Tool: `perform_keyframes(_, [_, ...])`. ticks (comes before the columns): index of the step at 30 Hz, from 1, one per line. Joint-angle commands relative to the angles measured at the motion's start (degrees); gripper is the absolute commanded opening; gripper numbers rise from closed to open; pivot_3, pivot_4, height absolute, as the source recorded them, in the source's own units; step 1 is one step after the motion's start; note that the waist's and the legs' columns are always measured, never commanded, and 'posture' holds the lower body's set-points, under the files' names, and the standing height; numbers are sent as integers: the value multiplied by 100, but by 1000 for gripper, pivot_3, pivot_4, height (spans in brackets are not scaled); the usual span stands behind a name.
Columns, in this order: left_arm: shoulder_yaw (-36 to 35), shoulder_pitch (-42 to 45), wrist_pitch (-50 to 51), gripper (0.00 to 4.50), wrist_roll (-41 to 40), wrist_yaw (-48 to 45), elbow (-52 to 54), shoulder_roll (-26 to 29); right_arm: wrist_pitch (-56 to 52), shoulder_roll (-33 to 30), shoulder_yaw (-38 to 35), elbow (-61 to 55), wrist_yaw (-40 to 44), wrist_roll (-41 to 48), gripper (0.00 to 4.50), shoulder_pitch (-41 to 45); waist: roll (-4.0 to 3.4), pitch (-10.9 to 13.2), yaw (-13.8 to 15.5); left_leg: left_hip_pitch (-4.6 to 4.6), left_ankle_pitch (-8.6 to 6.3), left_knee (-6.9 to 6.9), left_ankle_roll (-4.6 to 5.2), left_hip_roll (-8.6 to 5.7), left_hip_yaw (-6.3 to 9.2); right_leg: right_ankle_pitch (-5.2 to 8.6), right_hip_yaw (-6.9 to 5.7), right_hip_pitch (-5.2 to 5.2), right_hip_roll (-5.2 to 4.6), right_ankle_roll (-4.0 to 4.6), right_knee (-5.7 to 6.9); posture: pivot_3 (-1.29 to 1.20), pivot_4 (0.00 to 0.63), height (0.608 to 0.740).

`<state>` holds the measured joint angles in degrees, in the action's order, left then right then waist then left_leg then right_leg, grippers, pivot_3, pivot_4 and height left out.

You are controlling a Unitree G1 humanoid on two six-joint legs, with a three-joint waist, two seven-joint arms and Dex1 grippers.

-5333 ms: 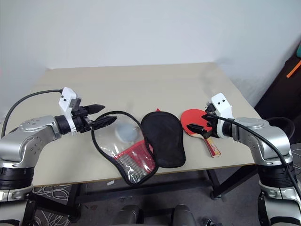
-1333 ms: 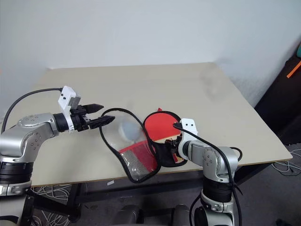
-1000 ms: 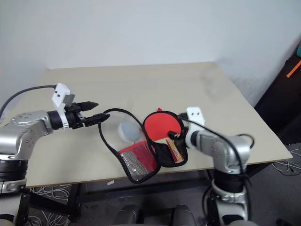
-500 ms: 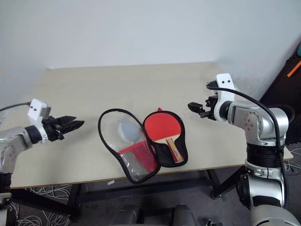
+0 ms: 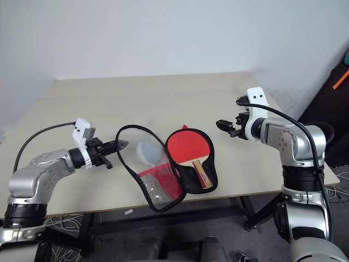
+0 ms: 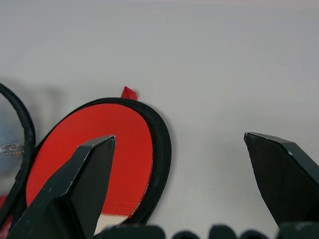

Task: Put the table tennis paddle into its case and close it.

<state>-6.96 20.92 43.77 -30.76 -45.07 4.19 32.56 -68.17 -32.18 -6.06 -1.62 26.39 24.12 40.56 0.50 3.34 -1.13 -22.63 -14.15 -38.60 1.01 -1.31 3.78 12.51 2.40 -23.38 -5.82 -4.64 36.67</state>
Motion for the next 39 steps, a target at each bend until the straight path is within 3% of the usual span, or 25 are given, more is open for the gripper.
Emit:
perform_keyframes(1, [315, 356, 110, 28, -76, 253, 304, -384, 183, -108, -141, -55, 21, -10, 4500, 258, 1, 0, -3, -1, 0, -2, 0, -1, 0, -1, 2, 0, -1, 0, -1, 0, 0, 698])
perform_keyframes(6, [1077, 778, 128, 28, 145, 595, 304, -1277, 981, -1005, 304, -170, 1357, 53, 4500, 128, 1, 1, 13, -6, 0, -9, 1, -6, 2, -1, 1, 5, -2, -1, -3, 0, 0, 698])
perform_keyframes(16, [1729, 553, 243, 28, 300, 600, 678, -1355, 2840, -2392, 1151, -211, 4063, -123, 4500, -323, -4, 3, -62, 1, 0, -4, 1, 2, -4, 12, 3, 3, 1, -19, -5, 0, 0, 698])
perform_keyframes(20, [1585, 80, 685, 922, -70, 468, 1352, -1059, 3052, -2223, 1341, 118, 4069, -374, 4500, -174, -2, 3, -68, 2, -1, -4, 1, 2, -5, 12, 4, 1, -1, -19, -5, 0, 0, 698])
perform_keyframes(28, [1147, -803, 1452, 3784, -700, 544, 1754, -768, 2888, -1862, 1371, -111, 3932, -355, 4500, -363, -3, 4, -1, 0, -1, -9, 1, 1, -1, 12, 2, 3, -3, -18, -4, 0, 0, 698])
perform_keyframes(39, [1063, -972, 2018, 3784, -1117, 1019, 1272, -1347, 2586, -1606, 1250, -396, 3662, -268, 4500, -524, -2, 3, 1, 0, -1, -15, 0, -1, 3, 11, 1, 6, -3, -17, -1, 0, 0, 698])
